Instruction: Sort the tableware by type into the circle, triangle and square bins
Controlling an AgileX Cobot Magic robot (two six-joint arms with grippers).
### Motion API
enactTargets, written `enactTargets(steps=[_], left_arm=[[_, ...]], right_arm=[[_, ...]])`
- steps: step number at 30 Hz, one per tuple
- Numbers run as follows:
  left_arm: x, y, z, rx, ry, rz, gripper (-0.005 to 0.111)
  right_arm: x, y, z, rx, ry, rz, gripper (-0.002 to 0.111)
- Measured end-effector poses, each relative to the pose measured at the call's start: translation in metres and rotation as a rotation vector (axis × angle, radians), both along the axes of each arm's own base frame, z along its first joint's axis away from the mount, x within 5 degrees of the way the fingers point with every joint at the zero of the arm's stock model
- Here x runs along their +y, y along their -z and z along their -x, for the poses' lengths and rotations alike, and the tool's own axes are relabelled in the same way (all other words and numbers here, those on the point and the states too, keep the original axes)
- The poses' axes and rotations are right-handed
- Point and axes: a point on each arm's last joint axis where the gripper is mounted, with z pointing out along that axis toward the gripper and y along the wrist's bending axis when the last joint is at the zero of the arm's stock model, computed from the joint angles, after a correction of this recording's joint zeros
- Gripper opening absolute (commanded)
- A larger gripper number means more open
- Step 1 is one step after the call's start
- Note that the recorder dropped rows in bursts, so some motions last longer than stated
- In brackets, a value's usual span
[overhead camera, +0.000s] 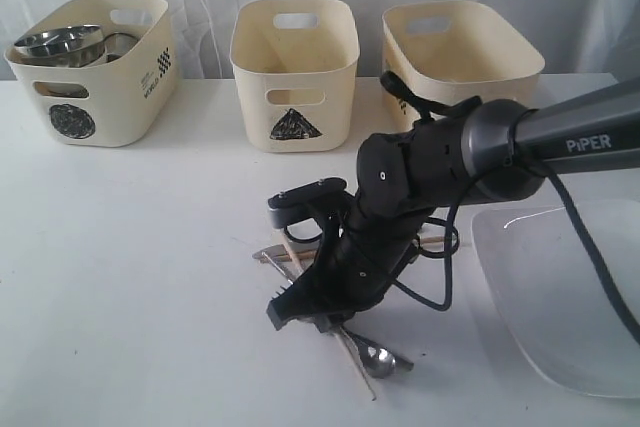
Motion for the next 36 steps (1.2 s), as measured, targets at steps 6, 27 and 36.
enactTargets(steps=[6,27,36], left_arm=[[0.0,0.0,0.0,0.0,0.0,0.0,0.0],[0.0,0.0,0.0,0.0,0.0,0.0,0.0],[0.0,0.0,0.0,0.0,0.0,0.0,0.0]], right_arm=[[-0.002,-0.002,0.005,0.033,-0.015,0.017,0.025],[-0.003,-0.032,0.01,-0.072,-0.086,0.03,0.024],[0.023,-0.043,0.02,-0.146,-0.166,-0.006,0.024]])
